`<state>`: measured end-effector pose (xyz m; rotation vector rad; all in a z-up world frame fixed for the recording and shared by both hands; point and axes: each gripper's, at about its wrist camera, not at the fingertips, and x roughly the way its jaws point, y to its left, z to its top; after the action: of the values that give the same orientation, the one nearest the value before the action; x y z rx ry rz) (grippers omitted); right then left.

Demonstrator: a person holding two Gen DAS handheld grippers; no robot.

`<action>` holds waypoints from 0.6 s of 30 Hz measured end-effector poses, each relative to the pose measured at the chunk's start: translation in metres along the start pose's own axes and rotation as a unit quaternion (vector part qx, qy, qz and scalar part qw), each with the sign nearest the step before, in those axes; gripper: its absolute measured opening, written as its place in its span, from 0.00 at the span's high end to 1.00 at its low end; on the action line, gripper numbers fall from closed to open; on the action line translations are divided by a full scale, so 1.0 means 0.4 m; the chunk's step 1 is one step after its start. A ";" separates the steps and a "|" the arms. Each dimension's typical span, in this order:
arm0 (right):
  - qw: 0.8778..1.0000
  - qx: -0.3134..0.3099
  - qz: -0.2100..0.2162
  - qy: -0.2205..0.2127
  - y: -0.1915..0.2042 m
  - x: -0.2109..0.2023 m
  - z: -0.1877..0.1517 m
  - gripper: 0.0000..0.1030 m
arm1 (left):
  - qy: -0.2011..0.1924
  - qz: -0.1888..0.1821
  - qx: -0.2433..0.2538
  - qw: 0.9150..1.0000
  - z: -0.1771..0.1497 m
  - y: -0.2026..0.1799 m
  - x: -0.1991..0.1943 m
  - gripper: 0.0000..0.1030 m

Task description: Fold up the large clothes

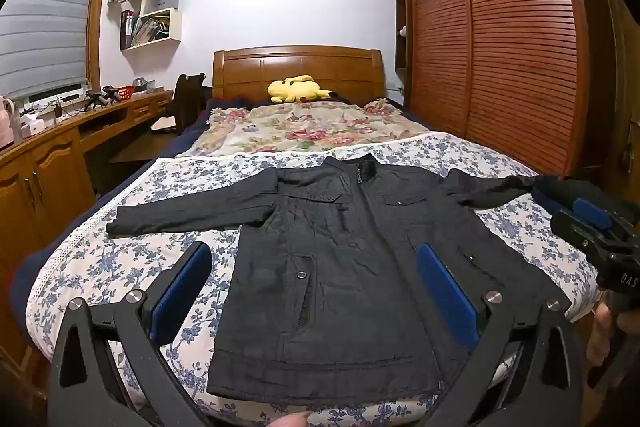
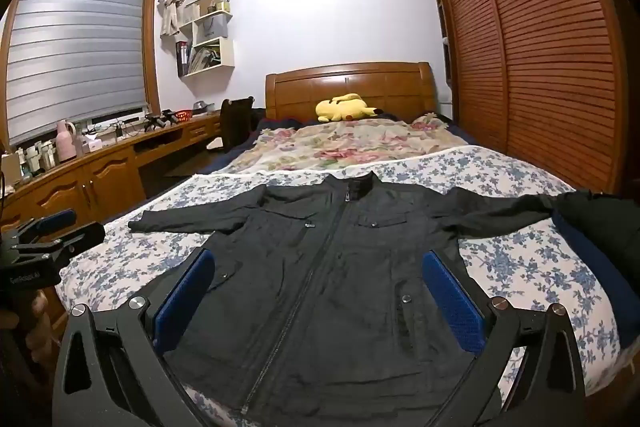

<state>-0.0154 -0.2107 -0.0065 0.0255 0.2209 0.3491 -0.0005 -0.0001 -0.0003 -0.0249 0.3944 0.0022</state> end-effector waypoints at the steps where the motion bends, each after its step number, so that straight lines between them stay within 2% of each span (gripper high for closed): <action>1: 1.000 0.002 0.001 0.000 0.000 0.000 0.000 0.00 | 0.000 0.000 0.001 1.000 -0.001 0.000 -0.001 0.00; 3: 1.000 0.000 0.000 0.001 0.001 0.001 -0.001 0.00 | -0.002 -0.001 0.001 1.000 -0.005 0.004 -0.007 0.00; 4: 1.000 -0.001 0.000 0.002 0.001 0.001 -0.002 0.00 | 0.014 0.004 0.012 1.000 -0.001 -0.007 0.001 0.00; 18: 1.000 0.003 0.003 0.000 -0.001 -0.002 -0.001 0.00 | 0.012 0.000 0.005 1.000 -0.018 -0.013 0.014 0.00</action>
<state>-0.0161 -0.2112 -0.0066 0.0319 0.2226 0.3543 0.0022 -0.0055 -0.0090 -0.0142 0.4187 -0.0007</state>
